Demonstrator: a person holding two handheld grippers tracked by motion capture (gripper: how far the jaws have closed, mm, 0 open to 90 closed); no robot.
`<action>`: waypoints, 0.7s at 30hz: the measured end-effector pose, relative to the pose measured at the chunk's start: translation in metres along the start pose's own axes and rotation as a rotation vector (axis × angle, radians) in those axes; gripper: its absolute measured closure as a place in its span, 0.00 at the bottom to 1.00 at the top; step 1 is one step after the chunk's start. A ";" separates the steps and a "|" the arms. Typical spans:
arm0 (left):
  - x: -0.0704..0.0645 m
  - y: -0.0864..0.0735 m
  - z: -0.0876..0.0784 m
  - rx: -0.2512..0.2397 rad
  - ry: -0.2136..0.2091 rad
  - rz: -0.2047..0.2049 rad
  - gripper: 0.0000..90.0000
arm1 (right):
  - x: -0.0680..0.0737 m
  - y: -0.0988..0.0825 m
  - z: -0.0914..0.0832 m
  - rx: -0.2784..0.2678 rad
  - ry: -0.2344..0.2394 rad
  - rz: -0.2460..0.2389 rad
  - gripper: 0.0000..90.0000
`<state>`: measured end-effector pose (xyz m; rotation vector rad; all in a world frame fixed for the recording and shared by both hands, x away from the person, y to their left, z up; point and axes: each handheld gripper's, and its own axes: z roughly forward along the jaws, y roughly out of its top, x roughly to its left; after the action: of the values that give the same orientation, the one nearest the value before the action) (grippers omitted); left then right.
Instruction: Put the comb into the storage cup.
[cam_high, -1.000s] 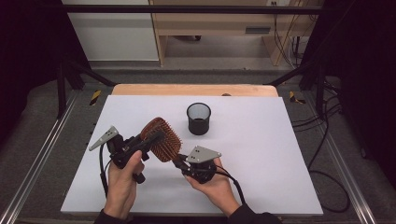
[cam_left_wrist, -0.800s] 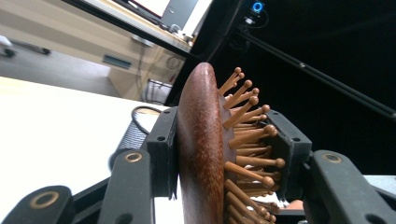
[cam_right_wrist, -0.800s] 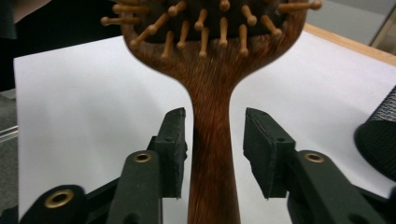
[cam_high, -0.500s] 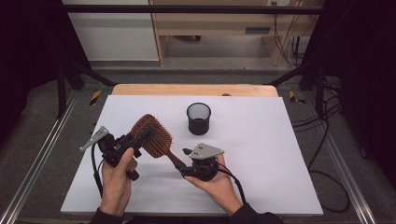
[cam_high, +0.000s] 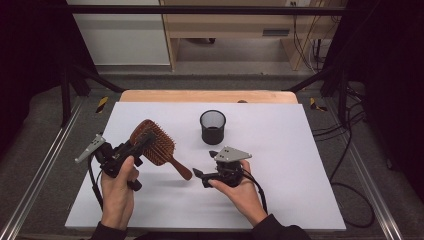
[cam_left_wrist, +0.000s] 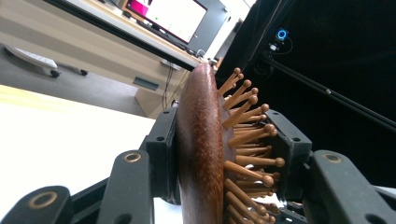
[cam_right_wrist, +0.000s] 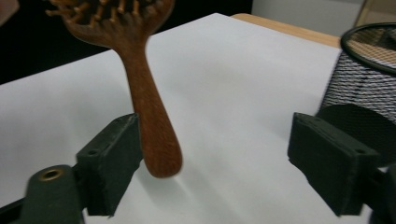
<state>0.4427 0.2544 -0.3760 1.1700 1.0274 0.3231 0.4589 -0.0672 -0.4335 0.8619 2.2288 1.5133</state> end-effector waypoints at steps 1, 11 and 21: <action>0.000 0.001 -0.001 -0.002 0.003 0.005 0.58 | -0.002 0.000 -0.001 0.002 -0.010 0.000 0.15; 0.004 0.007 -0.007 -0.030 0.026 0.010 0.58 | -0.029 -0.002 -0.027 -0.014 -0.088 0.023 0.16; 0.008 0.009 -0.010 -0.042 0.039 0.020 0.58 | -0.058 -0.017 -0.058 -0.101 -0.199 0.056 0.17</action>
<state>0.4415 0.2692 -0.3725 1.1409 1.0392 0.3828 0.4662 -0.1509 -0.4302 1.0036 1.9860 1.4799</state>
